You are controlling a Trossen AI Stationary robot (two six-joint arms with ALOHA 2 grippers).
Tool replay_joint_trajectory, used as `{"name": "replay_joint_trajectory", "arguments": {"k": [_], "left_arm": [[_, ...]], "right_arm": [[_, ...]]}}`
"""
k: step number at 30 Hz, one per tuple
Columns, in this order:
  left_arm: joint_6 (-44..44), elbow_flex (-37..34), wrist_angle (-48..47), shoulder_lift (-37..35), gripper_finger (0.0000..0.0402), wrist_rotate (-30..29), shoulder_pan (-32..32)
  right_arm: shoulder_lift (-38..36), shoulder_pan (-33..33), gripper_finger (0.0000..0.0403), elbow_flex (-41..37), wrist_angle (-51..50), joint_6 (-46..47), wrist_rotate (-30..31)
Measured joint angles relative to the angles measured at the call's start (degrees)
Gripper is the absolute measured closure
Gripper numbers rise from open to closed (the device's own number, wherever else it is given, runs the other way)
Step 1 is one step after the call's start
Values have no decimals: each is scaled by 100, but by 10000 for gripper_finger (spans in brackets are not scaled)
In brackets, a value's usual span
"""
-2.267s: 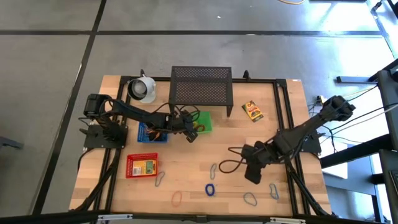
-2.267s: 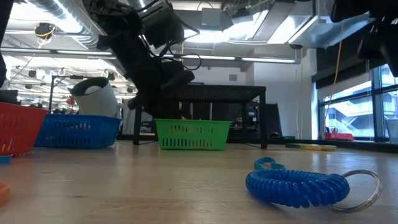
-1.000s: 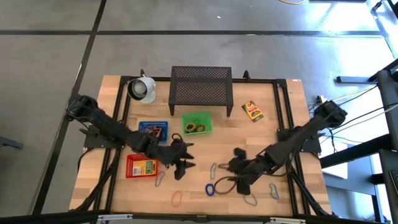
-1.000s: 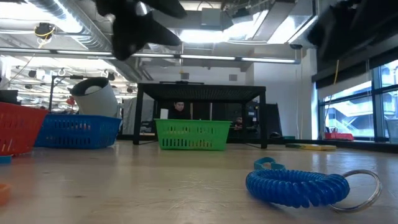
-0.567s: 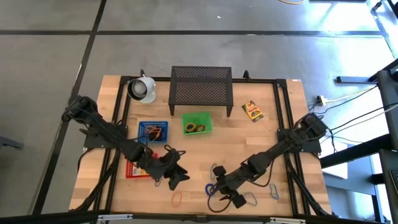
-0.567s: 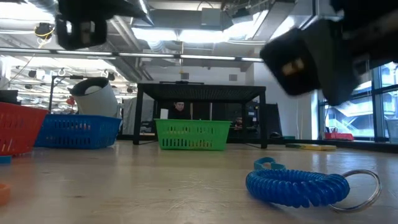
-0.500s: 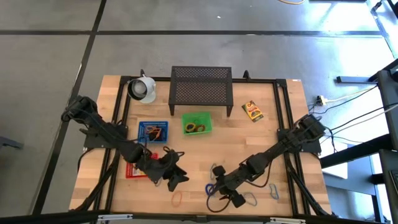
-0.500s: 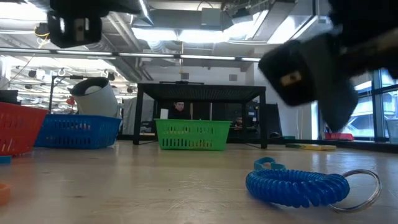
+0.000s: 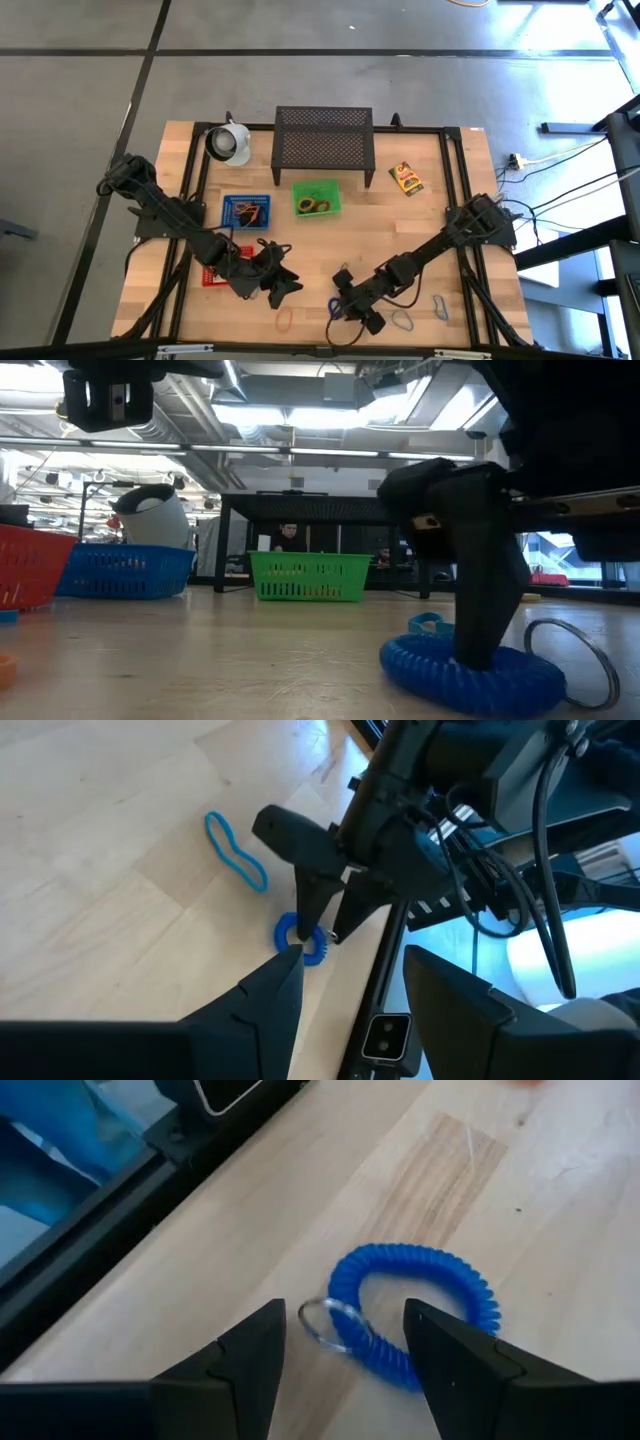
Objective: Pick & Place Office Desk Supplies
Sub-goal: Put the blue spring keychain into the green bin
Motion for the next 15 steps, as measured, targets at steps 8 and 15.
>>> {"name": "replay_joint_trajectory", "arguments": {"k": [8,15], "left_arm": [[260,0,-5,0,233,-4,24],[546,0,-7,0,233,-33,24]], "right_arm": [[74,0,210,198,-350,628,22],[70,-7,291,201,-509,1089,104]]}}
